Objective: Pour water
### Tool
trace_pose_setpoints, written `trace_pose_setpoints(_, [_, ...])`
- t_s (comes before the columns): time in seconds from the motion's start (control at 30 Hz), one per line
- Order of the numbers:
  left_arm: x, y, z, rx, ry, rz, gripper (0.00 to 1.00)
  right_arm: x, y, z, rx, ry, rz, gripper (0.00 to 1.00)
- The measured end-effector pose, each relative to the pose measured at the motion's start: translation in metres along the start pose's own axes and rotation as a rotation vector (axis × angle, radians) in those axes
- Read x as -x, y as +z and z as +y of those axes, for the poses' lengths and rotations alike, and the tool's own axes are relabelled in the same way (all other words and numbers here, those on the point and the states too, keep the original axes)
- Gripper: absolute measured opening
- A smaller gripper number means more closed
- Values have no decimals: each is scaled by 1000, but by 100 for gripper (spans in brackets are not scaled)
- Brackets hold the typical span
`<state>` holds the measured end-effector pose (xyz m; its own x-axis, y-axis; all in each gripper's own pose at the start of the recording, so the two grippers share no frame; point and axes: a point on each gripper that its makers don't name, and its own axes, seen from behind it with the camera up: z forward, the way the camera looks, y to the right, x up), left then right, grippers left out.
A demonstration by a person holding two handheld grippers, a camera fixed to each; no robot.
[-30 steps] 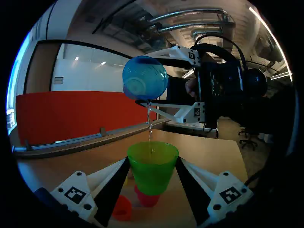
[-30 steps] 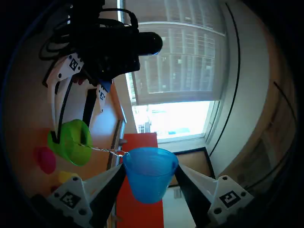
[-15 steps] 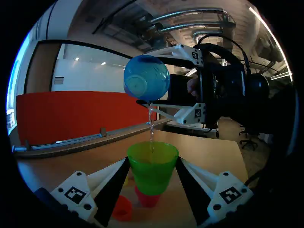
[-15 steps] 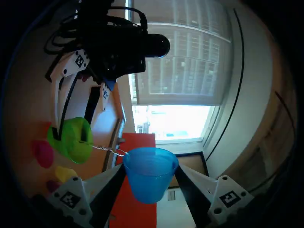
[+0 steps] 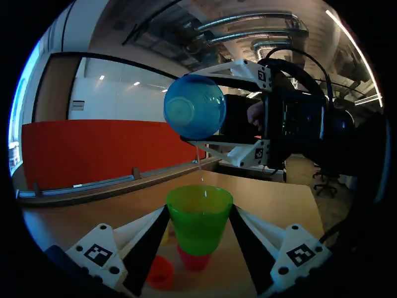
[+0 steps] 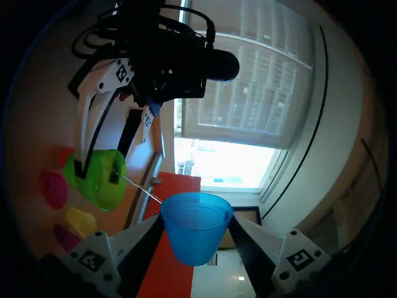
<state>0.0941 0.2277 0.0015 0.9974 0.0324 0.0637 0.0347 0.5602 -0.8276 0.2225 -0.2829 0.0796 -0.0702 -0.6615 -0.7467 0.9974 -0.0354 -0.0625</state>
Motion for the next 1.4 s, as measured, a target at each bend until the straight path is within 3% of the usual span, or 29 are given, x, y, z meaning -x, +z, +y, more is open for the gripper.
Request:
trace_pose_setpoints(0.37, [0, -1, -2, -6, -1, 1, 86, -1, 0, 1, -3, 35, 3, 91])
trace_pose_setpoints(0.57, [0, -1, -1, -7, 1, 0, 85, 1, -1, 3, 7, 135, 3, 91])
trace_pose_setpoints(0.9, [0, -3, -2, -10, 4, -5, 85, 5, -8, 0, 9, 446, -12, 91])
trace_pose_setpoints(1.4, [1, -7, -3, -13, 16, -21, 85, 4, -20, -25, -54, 1025, -47, 91])
